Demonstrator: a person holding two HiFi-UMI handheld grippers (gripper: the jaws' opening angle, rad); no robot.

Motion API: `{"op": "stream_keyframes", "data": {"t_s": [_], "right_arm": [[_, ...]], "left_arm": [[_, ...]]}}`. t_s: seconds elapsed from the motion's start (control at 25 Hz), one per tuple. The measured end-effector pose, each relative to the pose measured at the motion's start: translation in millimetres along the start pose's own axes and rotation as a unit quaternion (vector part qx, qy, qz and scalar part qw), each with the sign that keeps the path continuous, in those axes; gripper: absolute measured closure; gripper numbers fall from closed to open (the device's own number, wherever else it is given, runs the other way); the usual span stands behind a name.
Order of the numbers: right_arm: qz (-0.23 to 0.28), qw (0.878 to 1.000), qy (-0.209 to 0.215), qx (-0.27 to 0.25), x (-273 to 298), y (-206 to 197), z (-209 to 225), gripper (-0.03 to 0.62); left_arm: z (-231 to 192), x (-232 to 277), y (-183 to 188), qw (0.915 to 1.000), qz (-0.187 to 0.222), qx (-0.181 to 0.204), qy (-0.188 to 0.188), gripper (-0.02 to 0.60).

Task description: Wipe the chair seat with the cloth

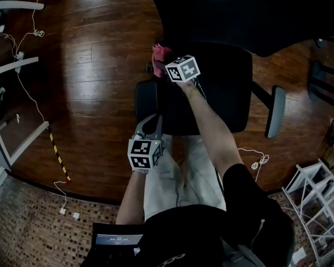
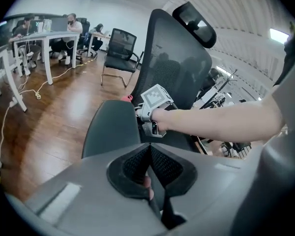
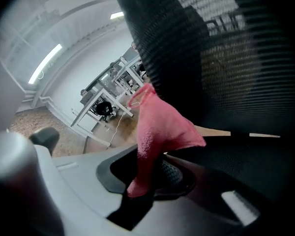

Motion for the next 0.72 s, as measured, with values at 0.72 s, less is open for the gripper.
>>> {"op": "stream_keyframes", "data": {"t_s": [0.72], "right_arm": [[-0.008,0.992,-0.104,0.066,-55.3,-40.8,146.3,0.526]], "left_arm": [[-6.7,-4.3,-1.0,0.9998,-0.009,-0.019,-0.002,0.588]]}}
Point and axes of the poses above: the fingertips, and each gripper's own axes: x forward along the fingers, z to its right, y out of its top, the point moved 2 cm from there along -x, backward along the fingers, and after that the axes turned 6 degrees about -y, right-handed, at the moved point
